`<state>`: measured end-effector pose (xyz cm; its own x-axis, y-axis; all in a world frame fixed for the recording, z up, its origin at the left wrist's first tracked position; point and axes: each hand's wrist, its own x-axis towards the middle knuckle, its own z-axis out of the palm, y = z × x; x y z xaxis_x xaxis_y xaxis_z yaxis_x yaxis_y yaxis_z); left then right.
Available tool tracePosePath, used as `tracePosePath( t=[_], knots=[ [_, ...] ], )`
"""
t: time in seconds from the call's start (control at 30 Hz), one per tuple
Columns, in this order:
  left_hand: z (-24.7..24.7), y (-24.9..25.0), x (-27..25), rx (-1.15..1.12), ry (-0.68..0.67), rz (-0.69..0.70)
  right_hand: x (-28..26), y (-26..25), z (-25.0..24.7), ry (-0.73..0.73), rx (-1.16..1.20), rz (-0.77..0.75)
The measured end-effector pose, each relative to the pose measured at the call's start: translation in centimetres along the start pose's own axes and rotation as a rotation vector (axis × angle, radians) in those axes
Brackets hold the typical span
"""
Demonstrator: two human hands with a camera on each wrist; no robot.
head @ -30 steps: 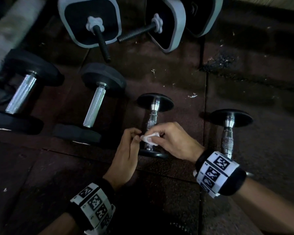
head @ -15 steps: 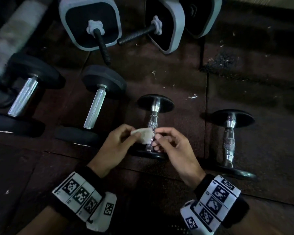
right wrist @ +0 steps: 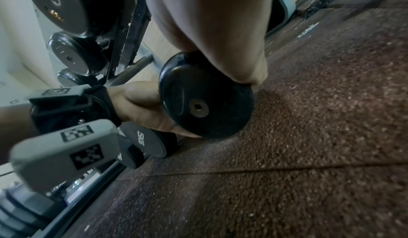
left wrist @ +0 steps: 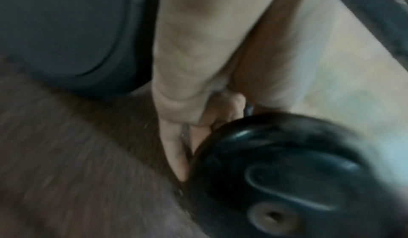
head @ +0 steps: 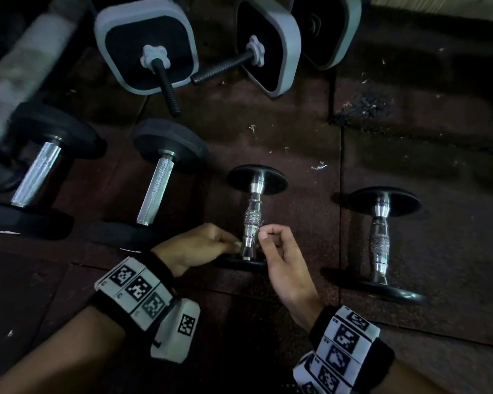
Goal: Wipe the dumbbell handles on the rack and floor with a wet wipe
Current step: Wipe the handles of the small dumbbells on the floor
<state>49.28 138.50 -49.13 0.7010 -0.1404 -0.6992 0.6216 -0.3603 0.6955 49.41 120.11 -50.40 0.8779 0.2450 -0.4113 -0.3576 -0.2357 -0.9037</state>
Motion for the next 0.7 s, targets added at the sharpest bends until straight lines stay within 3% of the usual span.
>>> tracePosePath(
  t=[0.07, 0.2, 0.3, 0.5, 0.7],
  knots=[
    [0.2, -0.2, -0.6, -0.04, -0.029, 0.018, 0.0, 0.0, 0.1, 0.009, -0.034, -0.022],
    [0.3, -0.1, -2.0, -0.029, 0.109, 0.079, 0.0, -0.3, 0.3, -0.01, -0.045, -0.039],
    [0.0, 0.3, -2.9, -0.048, 0.089, 0.115, 0.0, -0.6, 0.0, -0.05, -0.022, -0.037],
    [0.7, 0.4, -1.5, 0.002, 0.058, 0.045, -0.2, -0.9, 0.3, -0.072, -0.047, -0.033],
    [0.2, 1.0, -3.9, 0.002, 0.155, 0.13, -0.1, -0.6, -0.5, -0.09, -0.051, -0.028]
  ],
)
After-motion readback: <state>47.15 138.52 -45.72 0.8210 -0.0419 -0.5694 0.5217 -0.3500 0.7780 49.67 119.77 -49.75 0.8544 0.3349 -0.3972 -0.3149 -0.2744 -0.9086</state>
